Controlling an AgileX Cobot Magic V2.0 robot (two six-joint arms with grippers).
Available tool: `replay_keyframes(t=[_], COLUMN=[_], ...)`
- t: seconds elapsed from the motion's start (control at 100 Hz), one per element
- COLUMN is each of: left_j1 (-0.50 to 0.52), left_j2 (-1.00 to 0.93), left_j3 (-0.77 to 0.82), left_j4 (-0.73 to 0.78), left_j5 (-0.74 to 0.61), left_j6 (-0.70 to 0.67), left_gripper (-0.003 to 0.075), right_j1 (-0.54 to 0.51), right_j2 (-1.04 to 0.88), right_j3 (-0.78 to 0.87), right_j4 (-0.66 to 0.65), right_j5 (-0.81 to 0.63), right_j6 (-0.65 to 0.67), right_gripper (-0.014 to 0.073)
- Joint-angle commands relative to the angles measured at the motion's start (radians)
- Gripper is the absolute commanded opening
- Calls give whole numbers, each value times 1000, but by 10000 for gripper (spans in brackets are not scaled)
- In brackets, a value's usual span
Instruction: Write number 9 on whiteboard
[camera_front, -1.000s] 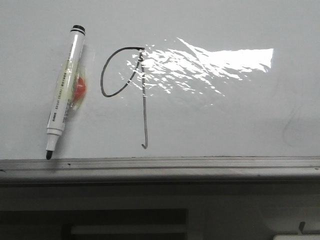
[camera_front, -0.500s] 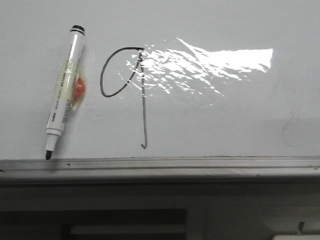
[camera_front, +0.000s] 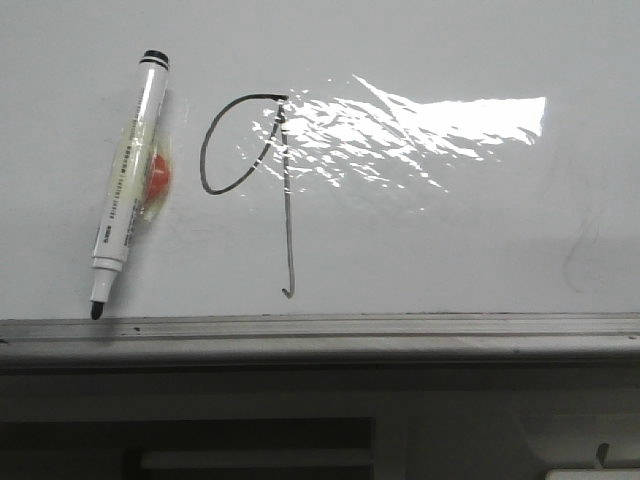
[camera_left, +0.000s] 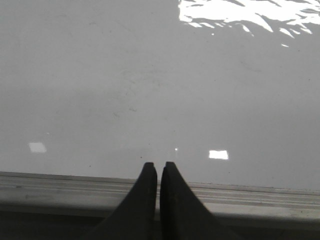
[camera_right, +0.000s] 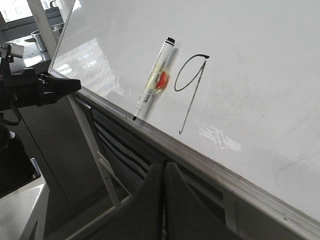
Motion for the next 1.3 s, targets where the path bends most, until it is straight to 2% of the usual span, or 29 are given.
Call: replay_keyframes(t=[0.0,0.83,0.93,1.05,1.16,1.29], left_j1=[2,2,2,2,2,2], left_j2=[-28,-28,-28,-28,-28,-28], left_j3=[22,22,22,22,22,22], left_j4=[-15,-15,-15,-15,-15,-15], left_j5=[-45,-45,-45,-45,-45,-45], left_j6=[3,3,3,3,3,3], left_gripper=[-20,-20,-20,-20,-20,-20], right_j1=[-1,-1,-12,-96,-246,-481], right_j2=[-7,-7,-7,-7,-7,-7], right_j3=[-24,-22,8,88,150,166], right_j4=[-10,-10,-21,-60,-85,-108], right_j5=[-73,-73,-129,-350,-555,-577], right_j6=[-3,-3,-3,-3,-3,-3], right_gripper=[-67,-67,-67,-67,-67,-67])
